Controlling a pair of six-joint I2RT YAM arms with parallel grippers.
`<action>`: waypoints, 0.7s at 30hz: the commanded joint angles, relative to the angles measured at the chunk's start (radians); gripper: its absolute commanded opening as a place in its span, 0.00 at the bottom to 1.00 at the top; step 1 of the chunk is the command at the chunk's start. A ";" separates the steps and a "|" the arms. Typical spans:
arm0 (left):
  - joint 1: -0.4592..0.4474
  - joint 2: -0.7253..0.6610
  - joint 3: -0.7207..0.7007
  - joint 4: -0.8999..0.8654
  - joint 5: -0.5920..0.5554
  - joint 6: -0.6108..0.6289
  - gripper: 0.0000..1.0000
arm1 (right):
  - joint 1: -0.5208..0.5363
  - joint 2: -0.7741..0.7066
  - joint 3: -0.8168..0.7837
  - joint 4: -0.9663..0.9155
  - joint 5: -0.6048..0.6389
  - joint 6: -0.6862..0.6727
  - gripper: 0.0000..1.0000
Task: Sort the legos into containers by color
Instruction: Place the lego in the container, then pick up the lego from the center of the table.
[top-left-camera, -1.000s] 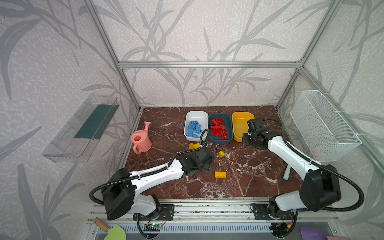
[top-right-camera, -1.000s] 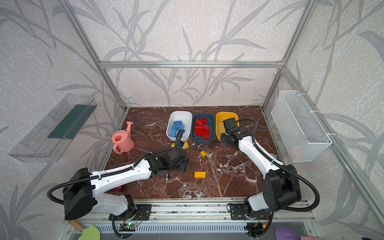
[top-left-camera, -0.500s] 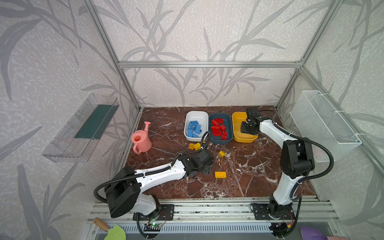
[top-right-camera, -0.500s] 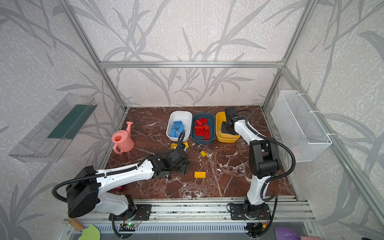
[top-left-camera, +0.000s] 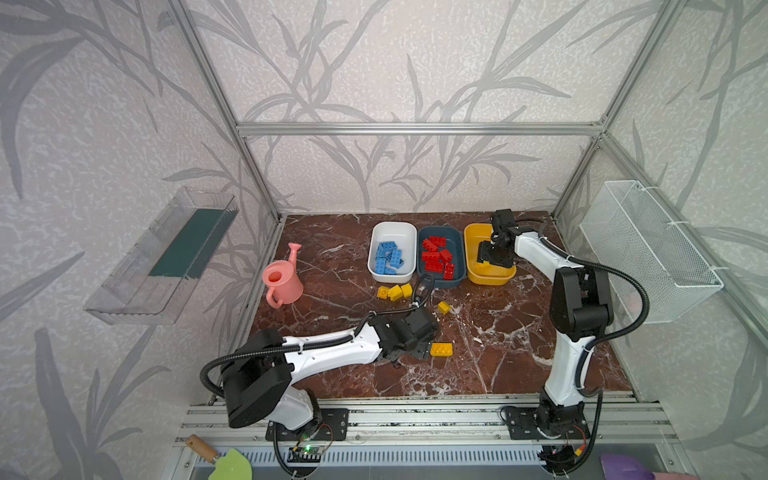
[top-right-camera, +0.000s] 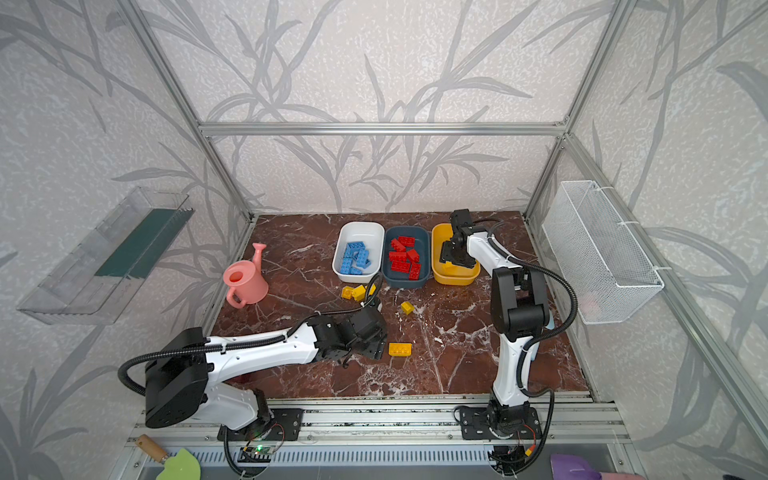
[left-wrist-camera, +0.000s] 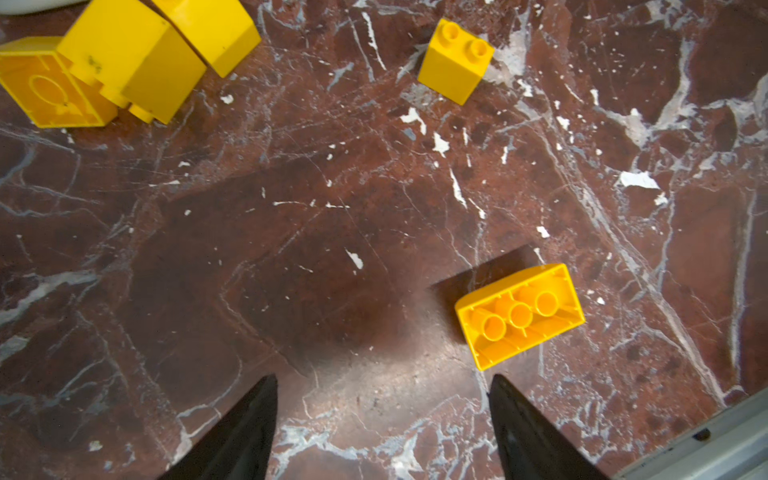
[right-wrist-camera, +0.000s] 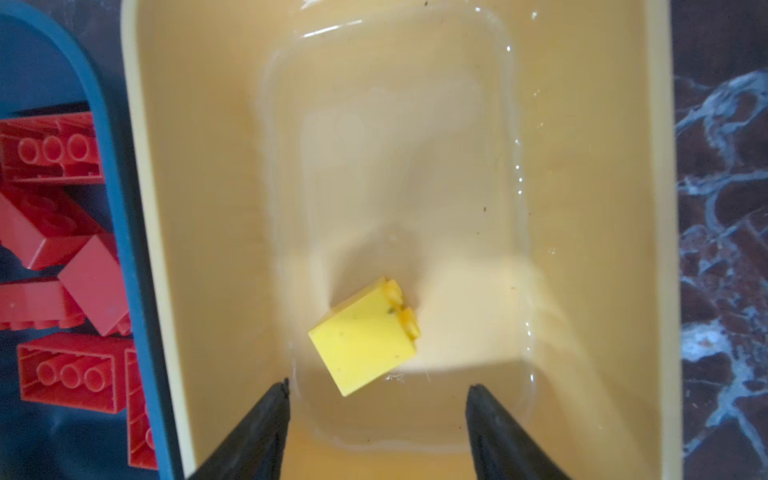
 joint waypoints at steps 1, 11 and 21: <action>-0.041 0.030 0.063 -0.070 -0.080 -0.079 0.80 | -0.003 -0.043 0.022 -0.034 -0.007 0.002 0.74; -0.148 0.130 0.166 -0.143 -0.139 -0.190 0.80 | 0.002 -0.317 -0.181 0.044 -0.071 0.017 0.82; -0.171 0.264 0.275 -0.152 -0.080 -0.270 0.82 | 0.032 -0.630 -0.454 0.144 -0.096 0.042 0.92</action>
